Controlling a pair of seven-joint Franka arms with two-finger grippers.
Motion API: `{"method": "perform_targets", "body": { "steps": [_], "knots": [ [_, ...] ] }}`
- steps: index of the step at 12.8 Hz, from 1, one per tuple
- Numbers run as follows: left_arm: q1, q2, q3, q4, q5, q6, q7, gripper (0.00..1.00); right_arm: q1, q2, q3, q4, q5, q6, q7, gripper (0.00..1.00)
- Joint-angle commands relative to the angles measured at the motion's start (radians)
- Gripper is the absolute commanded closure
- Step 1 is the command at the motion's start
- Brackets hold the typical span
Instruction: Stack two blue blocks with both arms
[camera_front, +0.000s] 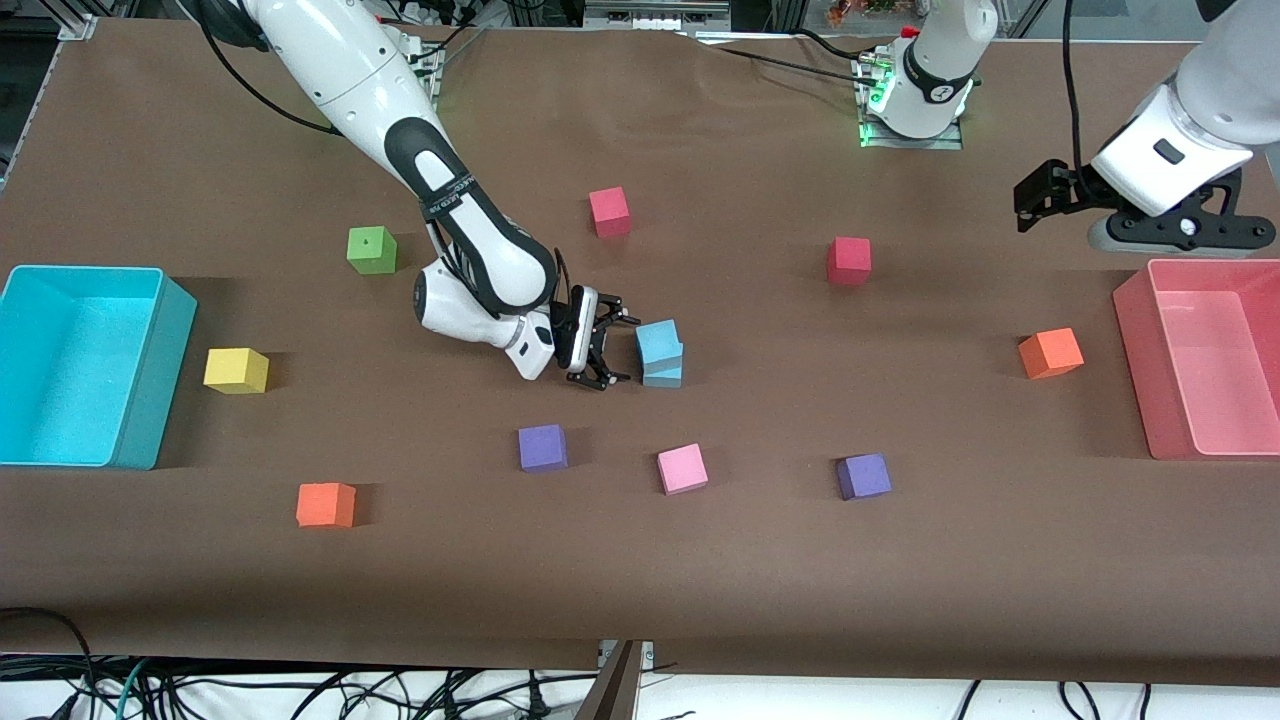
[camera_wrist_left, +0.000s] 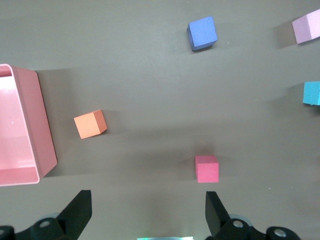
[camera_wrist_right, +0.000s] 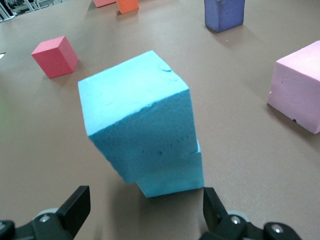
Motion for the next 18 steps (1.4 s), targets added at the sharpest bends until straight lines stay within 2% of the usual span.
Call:
{"method": "perform_targets", "body": {
  "steps": [1, 3, 7, 9, 12, 15, 18],
  "knots": [
    [-0.025, -0.028, 0.059, -0.037, -0.020, 0.022, 0.045, 0.00, -0.004, -0.037, -0.004, -0.039, 0.018, 0.005, -0.031, 0.00],
    [-0.082, -0.026, 0.092, -0.034, -0.018, 0.022, 0.045, 0.00, -0.006, -0.060, -0.009, -0.047, 0.018, 0.005, -0.026, 0.00],
    [-0.087, -0.026, 0.090, -0.028, -0.020, 0.015, 0.042, 0.00, -0.036, -0.146, -0.030, -0.111, -0.010, 0.002, -0.014, 0.00],
    [-0.099, -0.026, 0.089, -0.025, -0.020, 0.013, 0.040, 0.00, -0.065, -0.198, -0.032, -0.154, -0.055, -0.001, -0.014, 0.00],
    [-0.104, -0.026, 0.089, -0.024, -0.020, 0.006, 0.040, 0.00, -0.130, -0.253, -0.038, -0.179, -0.201, -0.048, -0.014, 0.00],
    [-0.102, -0.026, 0.090, -0.024, -0.020, 0.006, 0.045, 0.00, -0.171, -0.304, -0.092, -0.179, -0.363, -0.145, 0.004, 0.00],
    [-0.091, -0.016, 0.090, -0.019, -0.021, 0.006, 0.045, 0.00, -0.228, -0.378, -0.125, -0.179, -0.593, -0.250, 0.102, 0.00]
  ]
}}
